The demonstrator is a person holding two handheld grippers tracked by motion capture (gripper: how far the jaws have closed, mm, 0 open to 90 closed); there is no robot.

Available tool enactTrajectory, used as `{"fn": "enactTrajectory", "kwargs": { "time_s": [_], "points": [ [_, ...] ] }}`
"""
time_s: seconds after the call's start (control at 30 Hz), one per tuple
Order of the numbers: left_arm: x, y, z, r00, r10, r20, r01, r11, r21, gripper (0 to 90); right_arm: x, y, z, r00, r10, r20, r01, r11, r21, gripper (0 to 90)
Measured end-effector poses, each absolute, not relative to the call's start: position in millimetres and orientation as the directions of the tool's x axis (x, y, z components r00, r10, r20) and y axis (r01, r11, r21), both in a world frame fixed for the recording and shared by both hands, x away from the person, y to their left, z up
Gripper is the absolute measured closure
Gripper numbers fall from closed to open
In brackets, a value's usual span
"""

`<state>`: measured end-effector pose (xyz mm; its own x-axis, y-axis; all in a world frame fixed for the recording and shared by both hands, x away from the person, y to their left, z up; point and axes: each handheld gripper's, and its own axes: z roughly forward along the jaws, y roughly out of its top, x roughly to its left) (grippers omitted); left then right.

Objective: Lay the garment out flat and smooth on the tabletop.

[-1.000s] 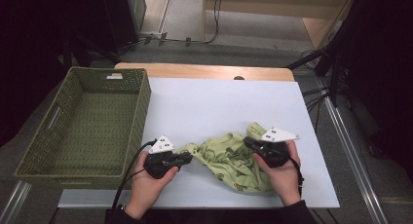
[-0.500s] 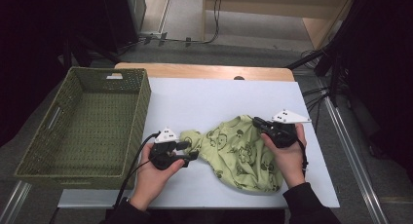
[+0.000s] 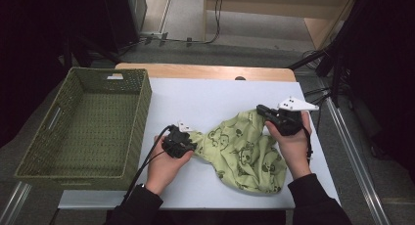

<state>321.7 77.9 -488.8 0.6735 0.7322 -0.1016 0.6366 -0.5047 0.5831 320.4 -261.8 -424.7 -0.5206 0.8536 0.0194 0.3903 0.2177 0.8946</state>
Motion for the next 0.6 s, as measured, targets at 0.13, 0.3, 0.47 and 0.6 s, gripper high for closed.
{"fn": "enactTrajectory", "kwargs": {
  "time_s": [0.13,0.3,0.47,0.6],
  "points": [
    [324,82,-482,0.672,0.735,-0.093,0.621,-0.491,0.611,84.2,334,-262,-416,-0.538,0.843,-0.001,0.389,0.249,0.887,85.6],
    [332,95,-460,0.567,0.821,-0.07,0.575,-0.333,0.747,84.6,345,-276,-406,-0.503,0.864,0.007,0.387,0.218,0.896,85.7],
    [367,94,-437,0.462,0.885,-0.057,0.541,-0.23,0.809,84.2,382,-295,-390,-0.425,0.905,0.032,0.4,0.156,0.903,85.6],
    [392,87,-443,0.421,0.904,-0.077,0.581,-0.204,0.788,48.4,420,-305,-397,-0.282,0.956,0.084,0.504,0.073,0.86,52.6]
  ]
}}
